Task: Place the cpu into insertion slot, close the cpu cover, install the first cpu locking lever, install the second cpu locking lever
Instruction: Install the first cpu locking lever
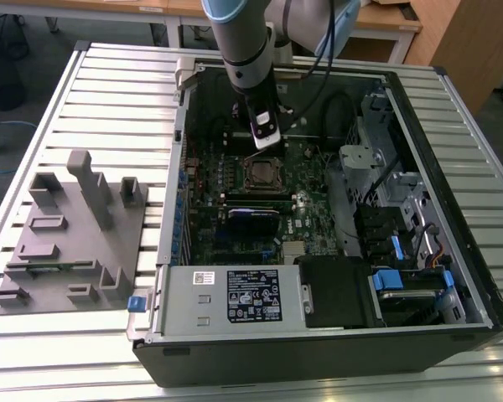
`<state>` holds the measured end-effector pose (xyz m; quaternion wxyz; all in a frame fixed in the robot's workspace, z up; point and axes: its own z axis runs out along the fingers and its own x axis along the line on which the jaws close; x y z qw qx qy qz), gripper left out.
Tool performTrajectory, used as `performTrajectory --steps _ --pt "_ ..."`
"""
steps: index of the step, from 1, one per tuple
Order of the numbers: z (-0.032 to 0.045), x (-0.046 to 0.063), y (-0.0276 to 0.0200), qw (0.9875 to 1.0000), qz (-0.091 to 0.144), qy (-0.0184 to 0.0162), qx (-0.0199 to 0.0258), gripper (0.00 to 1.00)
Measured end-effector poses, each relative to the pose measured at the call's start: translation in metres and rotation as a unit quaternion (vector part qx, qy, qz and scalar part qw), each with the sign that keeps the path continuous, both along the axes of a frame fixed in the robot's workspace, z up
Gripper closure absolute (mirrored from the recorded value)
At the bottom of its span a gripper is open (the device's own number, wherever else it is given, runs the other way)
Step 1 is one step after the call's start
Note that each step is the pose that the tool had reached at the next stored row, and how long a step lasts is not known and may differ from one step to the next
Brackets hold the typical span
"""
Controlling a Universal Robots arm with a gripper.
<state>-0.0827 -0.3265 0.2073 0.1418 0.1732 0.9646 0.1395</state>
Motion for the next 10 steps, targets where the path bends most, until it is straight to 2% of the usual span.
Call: performTrajectory --steps 3,10 --pt "-0.0031 0.0 0.0 1.0 0.0 -0.0017 0.0023 0.9" --pt "-0.0117 0.0 -0.0001 1.0 0.0 -0.0085 0.003 0.9"
